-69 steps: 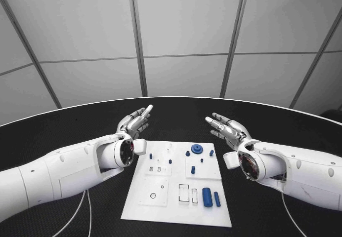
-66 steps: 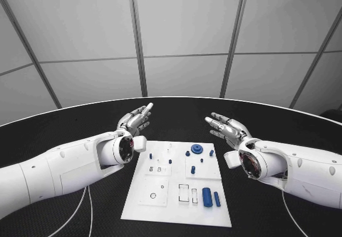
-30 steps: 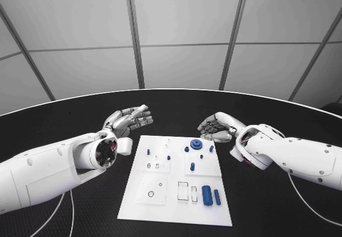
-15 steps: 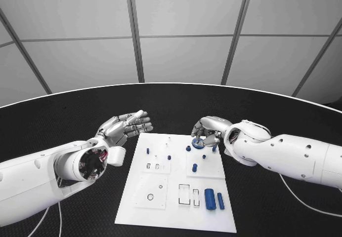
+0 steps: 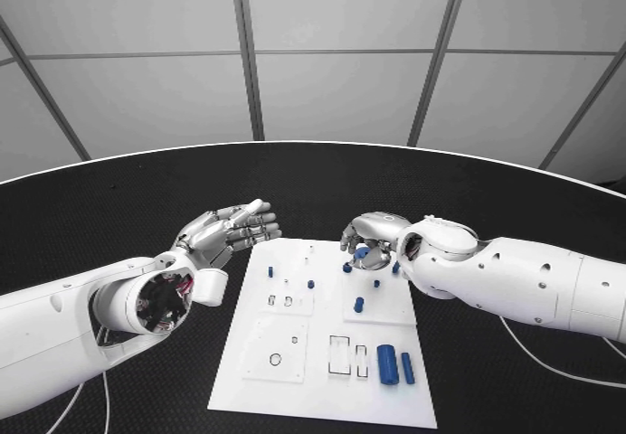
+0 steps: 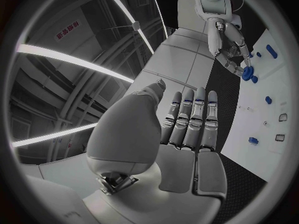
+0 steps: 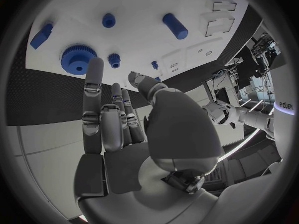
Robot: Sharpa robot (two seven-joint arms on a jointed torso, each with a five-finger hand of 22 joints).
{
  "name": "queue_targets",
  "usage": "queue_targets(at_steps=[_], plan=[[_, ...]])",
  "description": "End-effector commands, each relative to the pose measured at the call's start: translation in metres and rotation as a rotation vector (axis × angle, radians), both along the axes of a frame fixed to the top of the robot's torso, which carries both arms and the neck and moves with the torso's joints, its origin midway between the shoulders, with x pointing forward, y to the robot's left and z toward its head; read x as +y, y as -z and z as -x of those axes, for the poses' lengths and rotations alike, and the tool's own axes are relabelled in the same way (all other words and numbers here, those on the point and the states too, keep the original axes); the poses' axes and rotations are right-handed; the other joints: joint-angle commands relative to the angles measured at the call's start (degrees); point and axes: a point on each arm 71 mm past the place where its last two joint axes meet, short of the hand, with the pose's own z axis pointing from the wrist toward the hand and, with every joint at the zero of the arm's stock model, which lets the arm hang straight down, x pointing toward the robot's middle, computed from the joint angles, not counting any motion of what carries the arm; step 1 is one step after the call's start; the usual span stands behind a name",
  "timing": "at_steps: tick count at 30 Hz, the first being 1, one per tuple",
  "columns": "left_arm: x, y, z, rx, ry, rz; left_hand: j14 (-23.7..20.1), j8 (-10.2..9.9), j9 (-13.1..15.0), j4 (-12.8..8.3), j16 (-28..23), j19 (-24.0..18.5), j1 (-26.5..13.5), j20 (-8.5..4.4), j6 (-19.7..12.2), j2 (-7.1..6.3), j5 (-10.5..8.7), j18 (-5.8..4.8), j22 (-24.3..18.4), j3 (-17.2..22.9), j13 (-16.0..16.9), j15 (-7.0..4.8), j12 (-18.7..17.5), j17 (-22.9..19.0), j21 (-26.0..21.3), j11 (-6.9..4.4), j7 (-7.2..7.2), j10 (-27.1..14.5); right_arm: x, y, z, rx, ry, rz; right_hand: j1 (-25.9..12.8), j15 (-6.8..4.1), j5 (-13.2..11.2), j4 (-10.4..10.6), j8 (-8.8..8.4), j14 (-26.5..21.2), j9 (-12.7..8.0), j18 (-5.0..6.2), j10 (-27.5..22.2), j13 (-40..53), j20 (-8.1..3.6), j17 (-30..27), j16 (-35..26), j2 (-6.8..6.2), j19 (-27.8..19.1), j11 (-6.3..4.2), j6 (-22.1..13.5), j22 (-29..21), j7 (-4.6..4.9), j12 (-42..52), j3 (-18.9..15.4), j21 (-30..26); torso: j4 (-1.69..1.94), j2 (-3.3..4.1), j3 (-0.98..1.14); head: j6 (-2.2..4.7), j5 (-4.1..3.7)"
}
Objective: Assemble the parts on the task board
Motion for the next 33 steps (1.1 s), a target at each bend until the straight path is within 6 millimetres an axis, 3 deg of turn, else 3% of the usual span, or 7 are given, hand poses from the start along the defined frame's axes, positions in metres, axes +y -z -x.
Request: queue_targets(at_steps=[1, 10, 19, 33], plan=[[-0.0003, -0.0011, 0.0002, -0.001, 0.002, 0.000, -0.1, -0.2, -0.1, 0.3, 0.0, 0.3, -0.5, -0.16, -0.4, -0.21, -0.01, 0.67, -0.1, 0.0, 0.0, -0.14, -0.4, 0.1, -0.1, 0.23, 2.61, -0.2, 0.0003, 0.0012, 0.0002, 0.012, 0.006, 0.019, -0.1, -0.04, -0.2, 0.1, -0.31, 3.9, 0.1, 0.53, -0.6, -0.1, -0.05, 0.8, 0.7, -0.57, 1.4, 0.03, -0.5, -0.3, 0.00, 0.0, 0.3, -0.5, 0.13, 0.61, -0.11, 0.09, -0.14], [-0.0002, -0.0029, 0.0004, -0.001, 0.005, 0.000, -0.1, -0.3, -0.1, 0.3, 0.0, 0.2, -0.6, -0.13, -0.4, -0.21, -0.01, 0.60, -0.1, -0.1, 0.0, -0.14, -0.5, 0.1, -0.2, 0.22, 2.58, -0.2, 0.0019, 0.0031, -0.0012, 0.013, 0.019, 0.068, -0.7, 0.10, 0.5, 0.7, -0.42, 4.1, 0.4, 0.46, -1.8, -0.3, 0.06, 2.8, 2.3, -0.98, 2.7, 0.07, -0.9, -1.0, -0.27, -0.1, 0.1, -1.5, 0.33, 1.07, -0.15, 0.10, -0.34], [0.0005, -0.0033, 0.0004, 0.001, 0.006, -0.002, -0.1, -0.3, -0.1, 0.3, -0.1, 0.2, -0.6, -0.13, -0.4, -0.22, -0.01, 0.57, -0.2, -0.1, 0.0, -0.13, -0.5, 0.1, -0.3, 0.22, 2.57, -0.2, 0.0023, 0.0024, -0.0020, 0.002, 0.028, 0.066, -0.4, 0.10, 0.5, 0.7, -0.25, 4.2, 0.5, 0.46, -1.9, -0.3, 0.04, 3.3, 2.7, -0.63, 2.9, 0.10, -0.7, -1.1, -0.24, 0.1, 0.5, -1.6, 0.55, 2.09, 0.13, 0.75, -0.46], [0.0006, -0.0037, 0.0006, 0.005, 0.012, -0.002, -0.2, -0.3, -0.1, 0.4, -0.1, 0.1, -0.7, -0.12, -0.4, -0.22, -0.01, 0.52, -0.2, -0.1, 0.0, -0.13, -0.6, 0.1, -0.3, 0.22, 2.57, -0.2, 0.0001, 0.0032, -0.0047, 0.006, 0.046, 0.075, -0.3, 0.11, 0.6, 1.0, 0.12, 4.2, 0.8, 0.44, -1.5, -0.3, 0.03, 3.5, 3.0, -0.28, 2.9, 0.10, -0.1, -1.2, -0.20, 0.4, 0.8, -1.6, 0.81, 3.17, 0.23, 1.37, -0.56]])
